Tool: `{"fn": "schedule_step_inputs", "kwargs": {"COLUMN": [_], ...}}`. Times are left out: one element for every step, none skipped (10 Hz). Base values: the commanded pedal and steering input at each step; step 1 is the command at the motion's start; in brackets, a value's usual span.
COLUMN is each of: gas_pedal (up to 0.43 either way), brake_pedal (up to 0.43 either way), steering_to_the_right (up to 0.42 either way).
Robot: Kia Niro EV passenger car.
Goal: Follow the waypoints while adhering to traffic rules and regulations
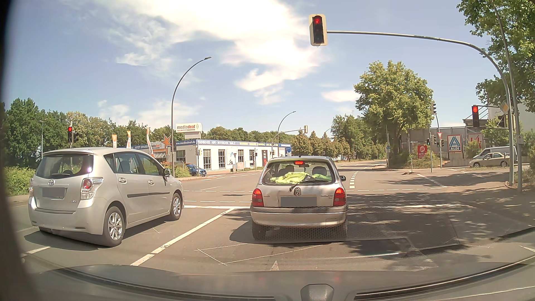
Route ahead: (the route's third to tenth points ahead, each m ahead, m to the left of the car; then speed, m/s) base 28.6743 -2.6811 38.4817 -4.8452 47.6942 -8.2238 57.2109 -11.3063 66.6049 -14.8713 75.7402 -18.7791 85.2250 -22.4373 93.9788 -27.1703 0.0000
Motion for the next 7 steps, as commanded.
{"fn": "schedule_step_inputs", "kwargs": {"gas_pedal": [0.0,0.0,0.0,0.0,0.0,0.0,0.0], "brake_pedal": [0.189,0.189,0.189,0.189,0.189,0.189,0.189], "steering_to_the_right": [0.028,0.028,0.028,0.028,0.028,0.029,0.029]}}
